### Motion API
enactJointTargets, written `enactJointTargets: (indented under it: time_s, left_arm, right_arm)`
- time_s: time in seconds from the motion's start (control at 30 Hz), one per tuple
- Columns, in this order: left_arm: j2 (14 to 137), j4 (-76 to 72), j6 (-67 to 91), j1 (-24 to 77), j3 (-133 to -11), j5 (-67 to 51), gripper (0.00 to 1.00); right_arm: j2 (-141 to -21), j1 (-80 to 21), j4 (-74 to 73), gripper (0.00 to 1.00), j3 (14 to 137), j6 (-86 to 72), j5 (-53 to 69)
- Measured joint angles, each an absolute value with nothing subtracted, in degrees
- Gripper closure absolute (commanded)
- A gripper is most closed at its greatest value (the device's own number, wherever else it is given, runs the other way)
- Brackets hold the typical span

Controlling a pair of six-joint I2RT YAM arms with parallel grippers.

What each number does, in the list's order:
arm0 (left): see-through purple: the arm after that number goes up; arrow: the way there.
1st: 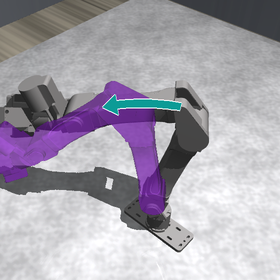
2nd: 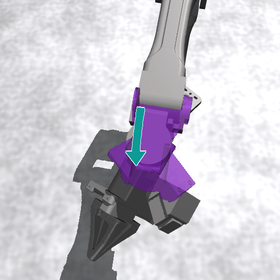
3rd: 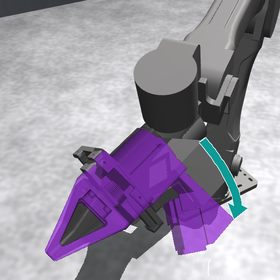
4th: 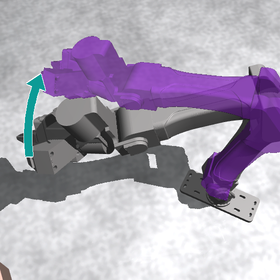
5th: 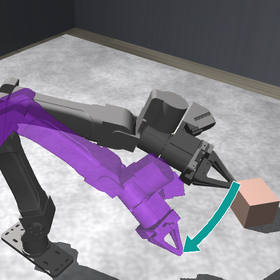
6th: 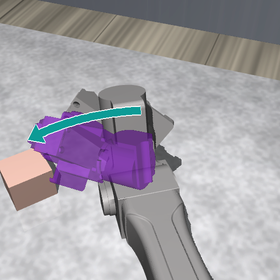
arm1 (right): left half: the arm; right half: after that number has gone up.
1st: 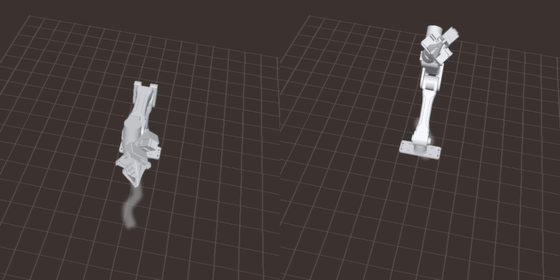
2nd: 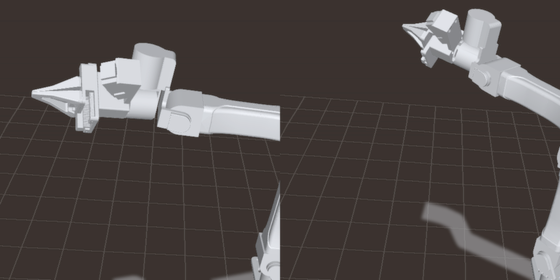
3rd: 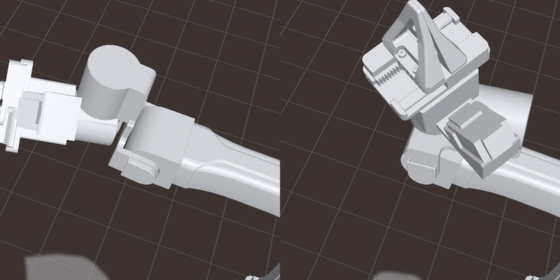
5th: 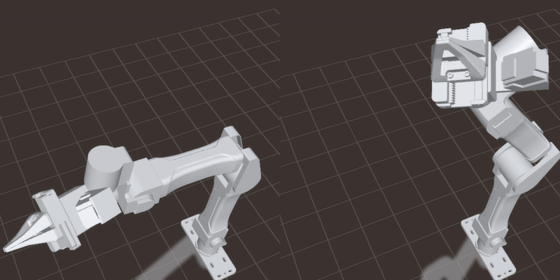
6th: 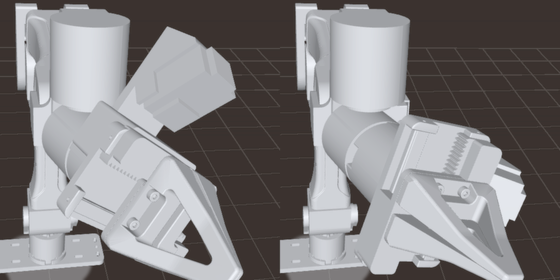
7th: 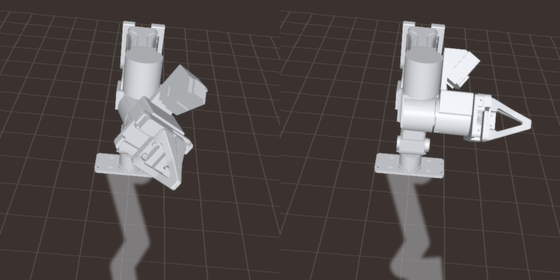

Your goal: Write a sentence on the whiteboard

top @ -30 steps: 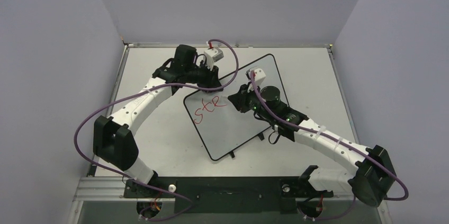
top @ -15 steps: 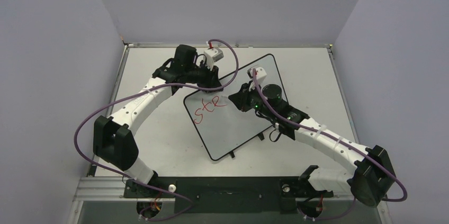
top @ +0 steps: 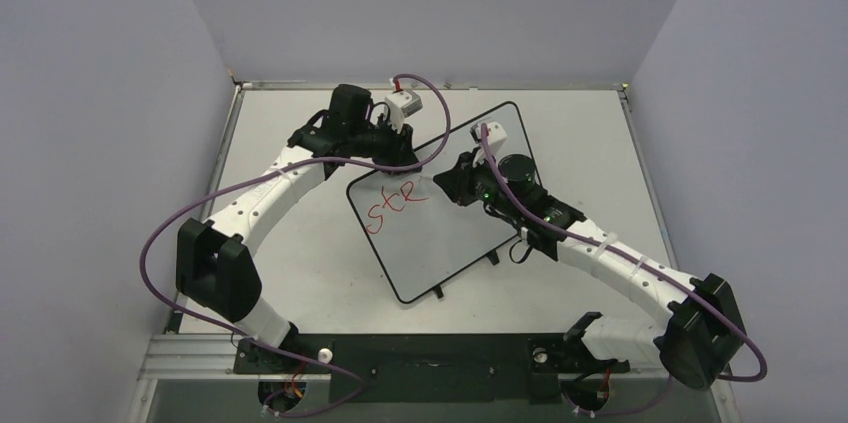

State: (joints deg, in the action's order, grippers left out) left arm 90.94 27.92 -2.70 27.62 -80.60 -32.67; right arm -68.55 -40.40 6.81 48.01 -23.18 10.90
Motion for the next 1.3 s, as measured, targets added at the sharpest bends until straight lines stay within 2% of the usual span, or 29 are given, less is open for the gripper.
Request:
enactJointTargets:
  time_s: [0.53,1.0,1.3]
  left_arm:
    - [90.9,28.0,-2.7,27.6,-80.6,-32.6,1.0]
    - [90.9,28.0,-2.6,27.6,-80.6,-32.4,1.0]
    - [90.9,28.0,-2.6,27.6,-80.6,-32.4,1.0]
  right_arm:
    - [-70.1,-40.1,8.2,1.0,48.8,-23.2,11.9]
    - [-65.1,-40.2,10.6,1.0,39.8,-24.6,11.6]
    - [-59.7,-40.2,4.4,1.0,34.8,-24.6,10.5]
